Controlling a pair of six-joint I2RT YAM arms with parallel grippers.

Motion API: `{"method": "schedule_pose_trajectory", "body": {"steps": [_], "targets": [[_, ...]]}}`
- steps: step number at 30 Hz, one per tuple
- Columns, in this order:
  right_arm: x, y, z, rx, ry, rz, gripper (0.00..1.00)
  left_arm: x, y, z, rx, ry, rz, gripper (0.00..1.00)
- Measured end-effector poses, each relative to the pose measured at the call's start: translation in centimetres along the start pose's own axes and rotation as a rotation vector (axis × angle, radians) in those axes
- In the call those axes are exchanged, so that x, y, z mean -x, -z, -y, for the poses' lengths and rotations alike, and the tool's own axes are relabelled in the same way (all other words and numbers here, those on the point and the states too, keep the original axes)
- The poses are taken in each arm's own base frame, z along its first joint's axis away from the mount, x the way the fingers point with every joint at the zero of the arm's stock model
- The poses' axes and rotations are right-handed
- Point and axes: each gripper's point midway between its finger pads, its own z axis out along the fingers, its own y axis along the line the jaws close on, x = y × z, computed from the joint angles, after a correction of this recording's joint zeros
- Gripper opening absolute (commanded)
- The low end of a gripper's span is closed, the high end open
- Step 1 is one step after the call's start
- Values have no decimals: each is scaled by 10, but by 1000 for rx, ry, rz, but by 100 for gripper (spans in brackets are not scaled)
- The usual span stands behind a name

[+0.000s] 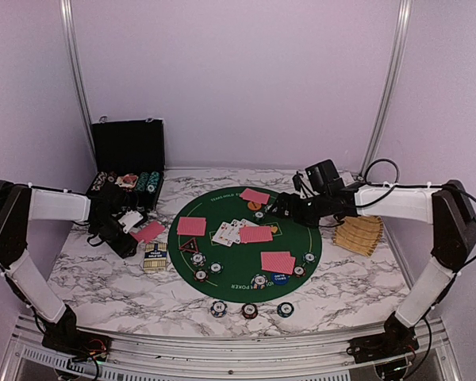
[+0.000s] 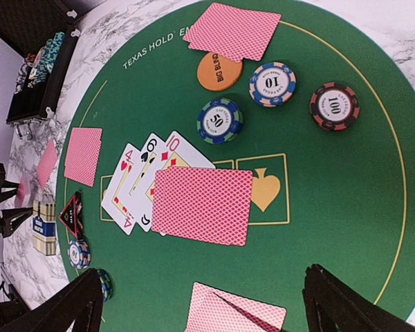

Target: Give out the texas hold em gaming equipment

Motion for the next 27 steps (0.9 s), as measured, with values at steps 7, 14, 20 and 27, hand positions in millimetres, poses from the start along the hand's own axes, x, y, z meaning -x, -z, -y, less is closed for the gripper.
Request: {"method": "schedule_pose_trajectory", "body": {"steps": [7, 14, 20, 27], "targets": [[1, 6, -2, 6, 1, 10, 99, 3, -1, 0, 0, -3, 11, 73], [4, 11, -4, 11, 4, 25, 99, 6, 0, 2, -4, -6, 23, 98], [9, 16, -2, 4, 0, 43, 99, 6, 1, 2, -8, -5, 17, 99], [18, 32, 12, -40, -15, 100, 99, 21, 15, -6, 2, 31, 38, 99]]}}
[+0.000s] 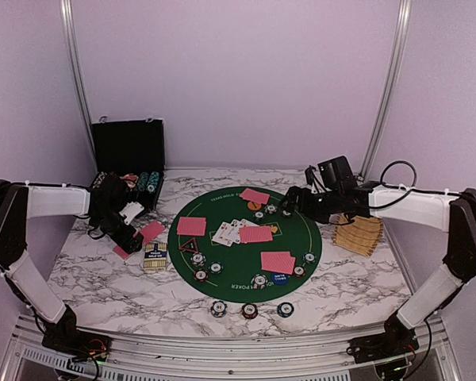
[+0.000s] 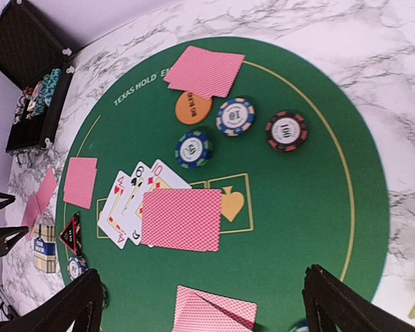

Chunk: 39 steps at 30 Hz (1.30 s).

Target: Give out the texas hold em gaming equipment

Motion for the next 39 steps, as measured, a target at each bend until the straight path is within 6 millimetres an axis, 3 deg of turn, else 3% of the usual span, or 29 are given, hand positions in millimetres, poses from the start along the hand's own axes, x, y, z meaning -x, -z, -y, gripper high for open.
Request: {"method": "schedule_pose_trajectory", "body": {"steps": [7, 12, 15, 21, 27, 32, 39], "targets": [[36, 39, 68, -192, -76, 184, 99, 40, 45, -36, 83, 121, 216, 99], [61, 71, 119, -393, -119, 345, 99, 48, 76, -67, 162, 214, 415, 99], [59, 97, 151, -547, -94, 490, 99, 40, 71, -76, 174, 271, 491, 99], [28, 128, 212, -866, -3, 618, 99, 12, 45, -85, 164, 399, 570, 99], [27, 153, 229, -977, 55, 774, 99, 27, 45, -106, 189, 466, 710, 99], [13, 155, 245, -1026, 116, 808, 99, 25, 36, -104, 194, 491, 779, 99], [13, 160, 239, -969, 184, 918, 99, 23, 41, -103, 211, 500, 849, 99]]}}
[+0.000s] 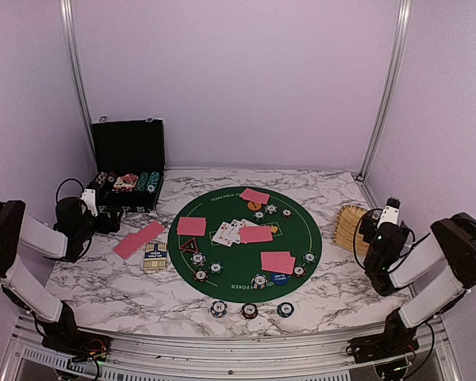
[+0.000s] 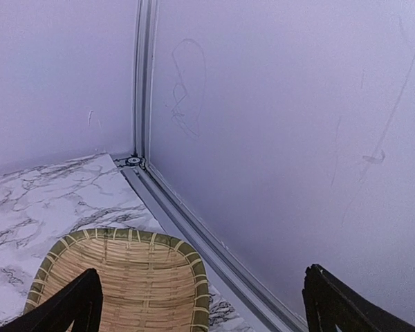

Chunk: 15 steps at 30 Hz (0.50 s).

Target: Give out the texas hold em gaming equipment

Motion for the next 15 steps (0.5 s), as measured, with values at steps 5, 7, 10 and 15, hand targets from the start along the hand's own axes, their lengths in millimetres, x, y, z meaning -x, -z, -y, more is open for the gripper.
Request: {"method": "schedule_pose_trajectory", "body": {"steps": [5, 7, 10, 15], "targets": [[6, 4, -11, 84, -13, 68, 99, -5, 19, 0, 20, -3, 84, 99], [5, 8, -18, 137, 3, 86, 99, -14, 28, 2, 20, -5, 98, 99], [-5, 14, -23, 198, 49, 74, 99, -14, 32, 3, 20, -9, 118, 99], [-19, 19, -33, 271, 110, 47, 99, 4, 31, 2, 20, -19, 175, 99]]}}
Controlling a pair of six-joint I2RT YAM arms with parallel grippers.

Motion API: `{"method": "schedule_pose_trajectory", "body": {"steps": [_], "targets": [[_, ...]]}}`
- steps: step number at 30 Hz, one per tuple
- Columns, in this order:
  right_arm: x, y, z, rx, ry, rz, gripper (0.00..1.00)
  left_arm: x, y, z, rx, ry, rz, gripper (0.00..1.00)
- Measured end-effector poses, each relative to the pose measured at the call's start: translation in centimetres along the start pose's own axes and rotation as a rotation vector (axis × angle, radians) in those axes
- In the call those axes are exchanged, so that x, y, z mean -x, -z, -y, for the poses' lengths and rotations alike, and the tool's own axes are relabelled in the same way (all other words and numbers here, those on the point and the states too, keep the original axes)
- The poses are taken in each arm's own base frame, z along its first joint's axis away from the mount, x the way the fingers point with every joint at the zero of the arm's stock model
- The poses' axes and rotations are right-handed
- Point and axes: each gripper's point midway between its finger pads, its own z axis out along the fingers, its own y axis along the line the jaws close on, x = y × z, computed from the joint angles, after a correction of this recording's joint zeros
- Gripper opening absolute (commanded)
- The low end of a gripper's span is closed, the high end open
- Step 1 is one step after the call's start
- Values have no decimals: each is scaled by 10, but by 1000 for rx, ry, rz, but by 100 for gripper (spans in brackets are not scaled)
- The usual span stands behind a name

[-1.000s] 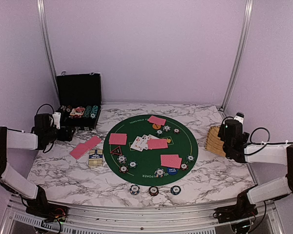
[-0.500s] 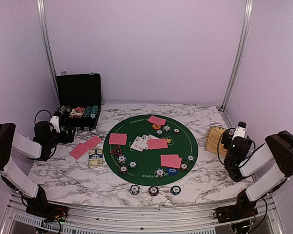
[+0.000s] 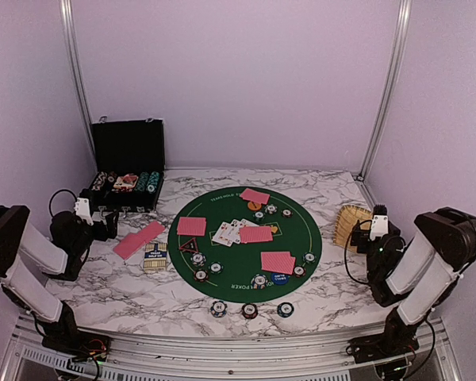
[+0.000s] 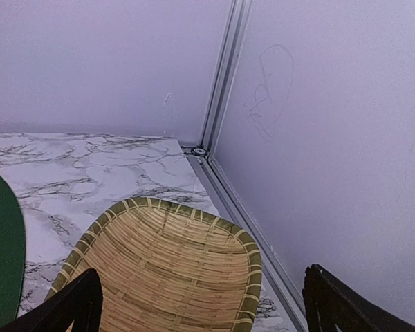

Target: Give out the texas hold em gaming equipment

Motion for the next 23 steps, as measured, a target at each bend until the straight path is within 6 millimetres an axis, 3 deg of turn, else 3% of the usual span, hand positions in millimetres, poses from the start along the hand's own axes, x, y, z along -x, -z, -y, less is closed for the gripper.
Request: {"method": "schedule_pose_trajectory", "body": {"steps": [5, 11, 13, 23], "targets": [[-9, -5, -6, 52, 19, -19, 99, 2, 0, 0, 1, -1, 6, 99], [30, -43, 11, -5, -111, 68, 99, 2, 0, 0, 1, -1, 8, 99], [32, -45, 18, -16, -137, 76, 99, 2, 0, -1, 4, -1, 8, 99], [28, -45, 12, 16, -147, 57, 99, 2, 0, -1, 7, -1, 8, 99]]}}
